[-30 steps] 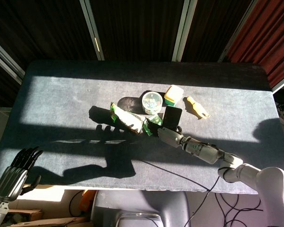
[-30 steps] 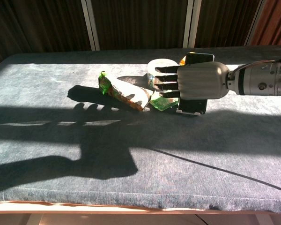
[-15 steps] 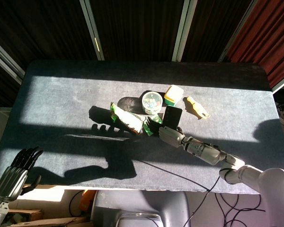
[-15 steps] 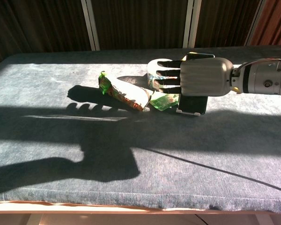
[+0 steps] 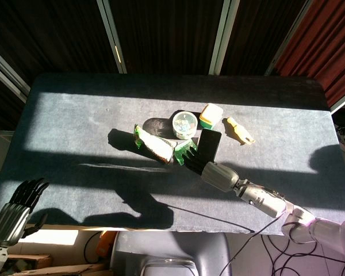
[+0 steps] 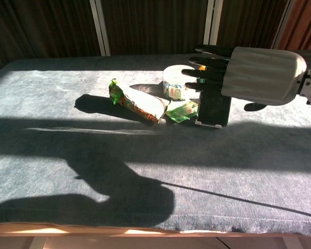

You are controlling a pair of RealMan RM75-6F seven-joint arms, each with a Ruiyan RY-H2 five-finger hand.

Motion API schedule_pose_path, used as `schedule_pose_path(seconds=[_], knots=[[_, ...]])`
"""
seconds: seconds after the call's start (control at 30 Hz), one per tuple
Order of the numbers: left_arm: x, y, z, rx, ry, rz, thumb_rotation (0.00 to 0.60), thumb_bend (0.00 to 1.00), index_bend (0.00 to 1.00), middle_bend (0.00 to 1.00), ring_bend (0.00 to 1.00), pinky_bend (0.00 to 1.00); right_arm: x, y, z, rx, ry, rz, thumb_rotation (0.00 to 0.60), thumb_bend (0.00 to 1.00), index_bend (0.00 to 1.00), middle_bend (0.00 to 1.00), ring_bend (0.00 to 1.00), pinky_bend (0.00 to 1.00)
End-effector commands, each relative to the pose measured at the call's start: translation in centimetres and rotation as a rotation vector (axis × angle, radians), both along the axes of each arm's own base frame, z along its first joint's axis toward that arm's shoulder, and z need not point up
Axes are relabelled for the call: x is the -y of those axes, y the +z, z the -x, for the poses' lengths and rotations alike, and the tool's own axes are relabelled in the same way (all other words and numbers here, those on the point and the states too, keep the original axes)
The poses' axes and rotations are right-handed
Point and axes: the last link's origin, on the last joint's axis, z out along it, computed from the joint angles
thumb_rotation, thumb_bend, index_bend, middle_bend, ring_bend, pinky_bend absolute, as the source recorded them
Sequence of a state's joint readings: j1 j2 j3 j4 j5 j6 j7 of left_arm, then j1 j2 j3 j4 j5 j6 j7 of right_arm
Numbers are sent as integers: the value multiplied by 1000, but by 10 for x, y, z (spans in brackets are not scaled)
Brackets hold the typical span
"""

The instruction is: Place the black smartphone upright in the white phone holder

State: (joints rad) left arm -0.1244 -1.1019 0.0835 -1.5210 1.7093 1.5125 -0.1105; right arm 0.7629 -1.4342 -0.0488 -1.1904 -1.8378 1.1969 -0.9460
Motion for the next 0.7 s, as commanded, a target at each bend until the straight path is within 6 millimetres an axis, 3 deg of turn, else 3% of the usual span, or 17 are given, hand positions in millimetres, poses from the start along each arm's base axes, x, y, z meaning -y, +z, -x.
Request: schedule_pose_path(seconds=[0.03,0.2,0.27,0.37,0.5,0.7], knots=[[0,3,1,6,-1,-20,600,402,0,0,0,0,-73,34,30,379,-210,-3,600,178,0,6,0,21],[0,5,-1,20,-15,-50,600,401,0,0,0,0,-144,67,66,757,-549,85,600,176,0,0,0,20],[1,4,-1,18,-14,-57,600,402,0,0,0,0,-163,78,79,921,-669,54,600,176,0,0,0,16],[1,4,-1,12,-14,-59,600,401,0,0,0,0,-170,87,100,1076,-730,45,600,176,0,0,0,21],[0,3,-1,5,-5,-67,600,401,0,0,0,0,-172,93,133,1122,-834,155,600,176,0,0,0,17],[-1,1,1,-9,24,-74,600,401,0,0,0,0,-167,85,155,1104,-906,156,600,176,0,0,0,0]])
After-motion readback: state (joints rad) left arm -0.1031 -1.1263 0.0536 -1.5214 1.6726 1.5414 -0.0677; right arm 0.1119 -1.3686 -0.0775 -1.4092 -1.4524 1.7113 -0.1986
